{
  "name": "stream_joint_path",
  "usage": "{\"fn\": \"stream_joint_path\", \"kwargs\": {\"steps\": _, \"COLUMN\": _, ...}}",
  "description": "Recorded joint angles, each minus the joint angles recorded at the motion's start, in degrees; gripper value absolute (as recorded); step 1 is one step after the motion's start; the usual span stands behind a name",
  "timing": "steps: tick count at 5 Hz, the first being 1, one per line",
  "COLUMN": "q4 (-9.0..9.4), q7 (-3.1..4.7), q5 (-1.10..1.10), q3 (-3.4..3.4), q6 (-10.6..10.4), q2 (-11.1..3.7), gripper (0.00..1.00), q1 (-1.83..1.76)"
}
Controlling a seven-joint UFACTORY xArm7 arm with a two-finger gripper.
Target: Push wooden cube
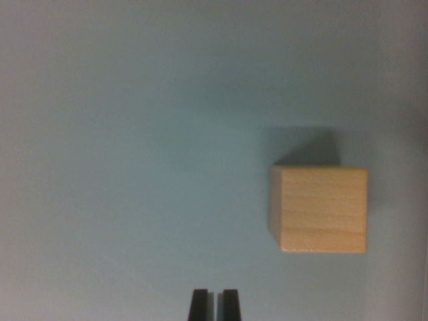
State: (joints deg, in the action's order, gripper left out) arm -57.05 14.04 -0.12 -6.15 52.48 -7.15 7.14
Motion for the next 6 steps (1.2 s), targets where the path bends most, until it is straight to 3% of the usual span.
{"fn": "stream_joint_path", "kwargs": {"steps": 1, "q4": 0.00, "q7": 0.00, "q5": 0.00, "q3": 0.00, "q6": 0.00, "q2": 0.00, "gripper": 0.00, "q1": 0.00}}
{"fn": "stream_joint_path", "kwargs": {"steps": 2, "q4": 2.03, "q7": 0.89, "q5": 0.04, "q3": -0.55, "q6": -2.49, "q2": -0.50, "gripper": 0.00, "q1": 0.59}}
{"fn": "stream_joint_path", "kwargs": {"steps": 3, "q4": 2.03, "q7": 0.89, "q5": 0.04, "q3": -0.55, "q6": -2.49, "q2": -0.50, "gripper": 0.00, "q1": 0.59}}
{"fn": "stream_joint_path", "kwargs": {"steps": 4, "q4": 3.92, "q7": 1.72, "q5": 0.07, "q3": -1.05, "q6": -4.81, "q2": -0.97, "gripper": 0.00, "q1": 1.13}}
{"fn": "stream_joint_path", "kwargs": {"steps": 5, "q4": 3.92, "q7": 1.72, "q5": 0.07, "q3": -1.05, "q6": -4.81, "q2": -0.97, "gripper": 0.00, "q1": 1.13}}
{"fn": "stream_joint_path", "kwargs": {"steps": 6, "q4": 5.72, "q7": 2.51, "q5": 0.11, "q3": -1.54, "q6": -7.02, "q2": -1.42, "gripper": 0.00, "q1": 1.65}}
